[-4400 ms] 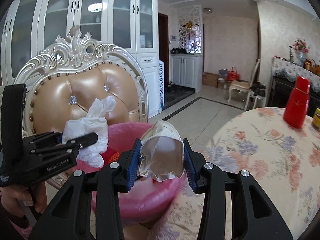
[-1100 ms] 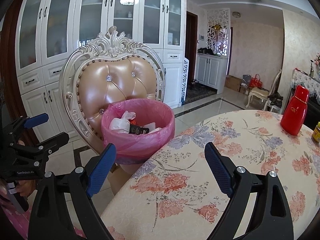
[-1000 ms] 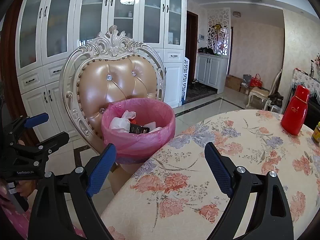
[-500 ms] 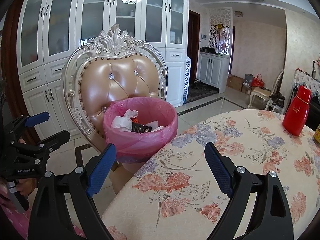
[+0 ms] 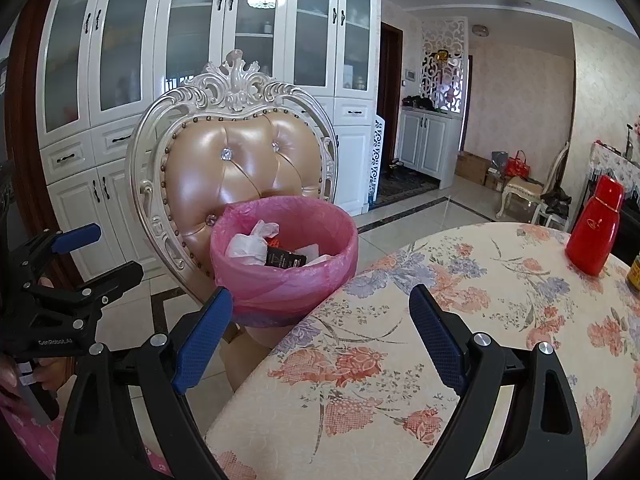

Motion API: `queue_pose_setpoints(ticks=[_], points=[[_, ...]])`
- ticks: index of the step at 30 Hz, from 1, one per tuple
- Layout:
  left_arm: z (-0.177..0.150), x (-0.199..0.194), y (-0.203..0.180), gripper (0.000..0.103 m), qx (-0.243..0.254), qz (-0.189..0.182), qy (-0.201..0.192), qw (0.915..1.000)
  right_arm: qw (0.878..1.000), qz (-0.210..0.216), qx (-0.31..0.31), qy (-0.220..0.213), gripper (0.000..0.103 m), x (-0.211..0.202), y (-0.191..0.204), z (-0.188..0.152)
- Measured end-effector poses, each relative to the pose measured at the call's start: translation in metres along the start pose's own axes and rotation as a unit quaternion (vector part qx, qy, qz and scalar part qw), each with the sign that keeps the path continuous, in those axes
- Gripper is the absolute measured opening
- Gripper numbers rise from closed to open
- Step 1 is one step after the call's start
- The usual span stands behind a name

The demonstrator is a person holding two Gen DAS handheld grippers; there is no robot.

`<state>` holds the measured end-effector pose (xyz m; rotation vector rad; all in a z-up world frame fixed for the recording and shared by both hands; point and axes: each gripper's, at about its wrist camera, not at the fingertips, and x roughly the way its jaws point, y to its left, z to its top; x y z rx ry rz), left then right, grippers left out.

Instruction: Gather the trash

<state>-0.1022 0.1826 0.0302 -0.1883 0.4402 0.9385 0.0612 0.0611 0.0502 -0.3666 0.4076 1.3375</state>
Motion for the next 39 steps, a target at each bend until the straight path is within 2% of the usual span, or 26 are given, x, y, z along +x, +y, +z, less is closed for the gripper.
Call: queue_pose_setpoints(ticks=[39], points=[[0.0030,-0.0006,0.0006,0.098,0.005,0.003,-0.001,1.0000,1.000,0.001,-0.003,0.000,0.084,-0.0014,0.0014,0.0006]])
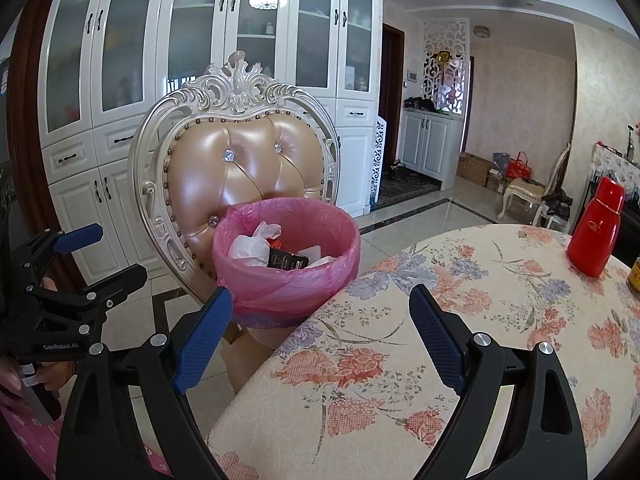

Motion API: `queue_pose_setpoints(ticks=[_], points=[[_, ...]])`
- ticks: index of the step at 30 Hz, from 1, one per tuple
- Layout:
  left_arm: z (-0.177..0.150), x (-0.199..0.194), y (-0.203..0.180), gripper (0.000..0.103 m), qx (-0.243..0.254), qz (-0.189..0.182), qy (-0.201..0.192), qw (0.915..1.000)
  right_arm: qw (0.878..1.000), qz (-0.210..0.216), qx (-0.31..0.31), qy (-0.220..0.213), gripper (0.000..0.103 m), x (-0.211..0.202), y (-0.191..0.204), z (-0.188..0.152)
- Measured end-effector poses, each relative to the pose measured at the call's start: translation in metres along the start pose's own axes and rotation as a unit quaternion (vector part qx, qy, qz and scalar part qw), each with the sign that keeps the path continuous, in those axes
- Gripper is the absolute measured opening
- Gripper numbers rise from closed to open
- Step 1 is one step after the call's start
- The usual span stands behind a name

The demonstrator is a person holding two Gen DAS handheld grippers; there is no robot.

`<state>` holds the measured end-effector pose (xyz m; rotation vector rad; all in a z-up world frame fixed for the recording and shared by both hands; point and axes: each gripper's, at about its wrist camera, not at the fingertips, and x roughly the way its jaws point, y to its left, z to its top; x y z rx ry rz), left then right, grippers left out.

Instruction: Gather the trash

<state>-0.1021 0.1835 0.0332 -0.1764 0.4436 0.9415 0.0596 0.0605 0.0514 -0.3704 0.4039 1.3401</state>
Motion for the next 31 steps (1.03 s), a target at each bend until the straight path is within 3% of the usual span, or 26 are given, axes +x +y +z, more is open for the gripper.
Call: queue_pose_setpoints(ticks=[17,22,31], points=[[0.0002,0.0012,0.0011,0.098,0.001,0.001,0.002,1.0000,1.000,0.002,0.000,0.002,0.084,-0.0007,0.0022,0.0011],[-0.0018,-0.0033,-0.0041,0.098,0.013,0.013,-0.013,0.9997,1.000,0.005,-0.002,0.001,0.084,-0.0002,0.0047,0.0014],[-0.0013,-0.0058,-0.0066,0.098,0.017,0.003,-0.014,0.9997,1.000,0.008,-0.007,0.000,0.084,0.0001,0.0059,0.0002]])
